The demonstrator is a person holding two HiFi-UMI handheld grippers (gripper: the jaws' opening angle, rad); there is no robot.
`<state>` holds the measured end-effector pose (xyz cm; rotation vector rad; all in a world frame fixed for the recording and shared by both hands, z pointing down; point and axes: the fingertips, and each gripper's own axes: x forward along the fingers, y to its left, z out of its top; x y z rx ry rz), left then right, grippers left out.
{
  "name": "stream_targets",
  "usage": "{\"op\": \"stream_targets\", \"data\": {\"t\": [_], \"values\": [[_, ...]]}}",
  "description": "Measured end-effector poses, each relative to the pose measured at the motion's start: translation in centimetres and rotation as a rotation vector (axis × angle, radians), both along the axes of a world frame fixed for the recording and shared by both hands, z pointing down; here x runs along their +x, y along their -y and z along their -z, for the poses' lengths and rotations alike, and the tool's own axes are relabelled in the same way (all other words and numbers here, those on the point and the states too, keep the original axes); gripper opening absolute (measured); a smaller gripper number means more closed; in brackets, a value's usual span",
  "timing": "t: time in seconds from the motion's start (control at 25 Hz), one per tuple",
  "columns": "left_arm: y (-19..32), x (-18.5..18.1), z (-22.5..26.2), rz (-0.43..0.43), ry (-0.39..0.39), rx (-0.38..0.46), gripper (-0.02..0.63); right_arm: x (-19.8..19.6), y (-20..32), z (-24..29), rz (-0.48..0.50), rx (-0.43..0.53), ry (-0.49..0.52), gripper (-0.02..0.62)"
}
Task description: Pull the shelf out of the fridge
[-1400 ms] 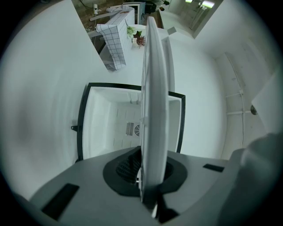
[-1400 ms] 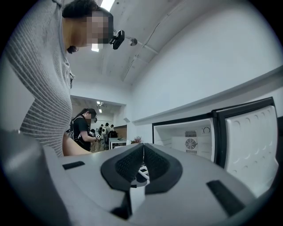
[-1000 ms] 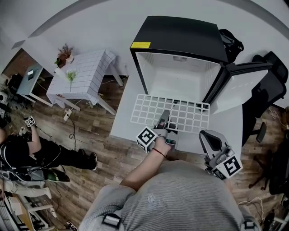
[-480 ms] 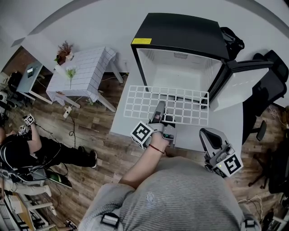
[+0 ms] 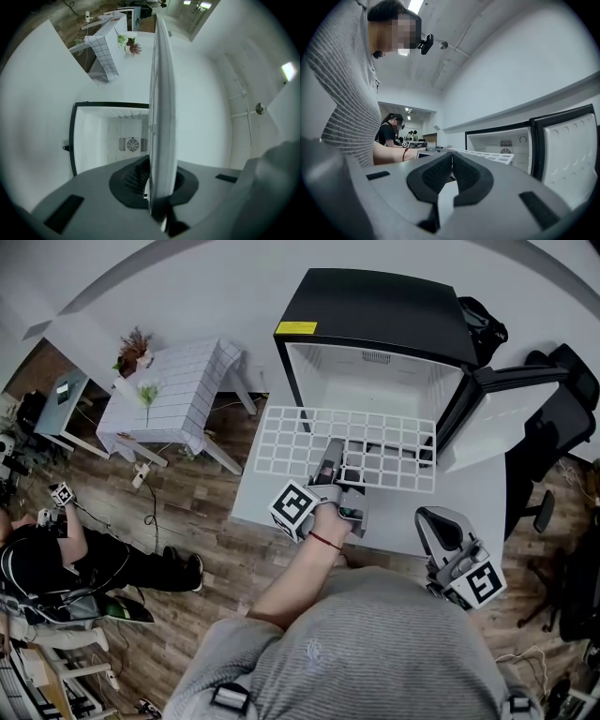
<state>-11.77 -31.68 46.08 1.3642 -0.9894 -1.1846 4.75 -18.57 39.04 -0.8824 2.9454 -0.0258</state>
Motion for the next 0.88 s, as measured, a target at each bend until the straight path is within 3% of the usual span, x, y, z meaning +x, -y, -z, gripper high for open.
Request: {"op": "stream_targets", "data": {"t": [0.4,0.88], "values": [[1.9,-0.3,3.1,0.003,-0.018,0.038,0.031,-0.1,0.3,0.3,-0.012,0.004,0.005,0.012],[2.2,-0.1,1.3,-0.013,-0.027,0.004,0.031,-0.1,1.6,0.1,-0.031,-0.003,0.000,0.012]]}}
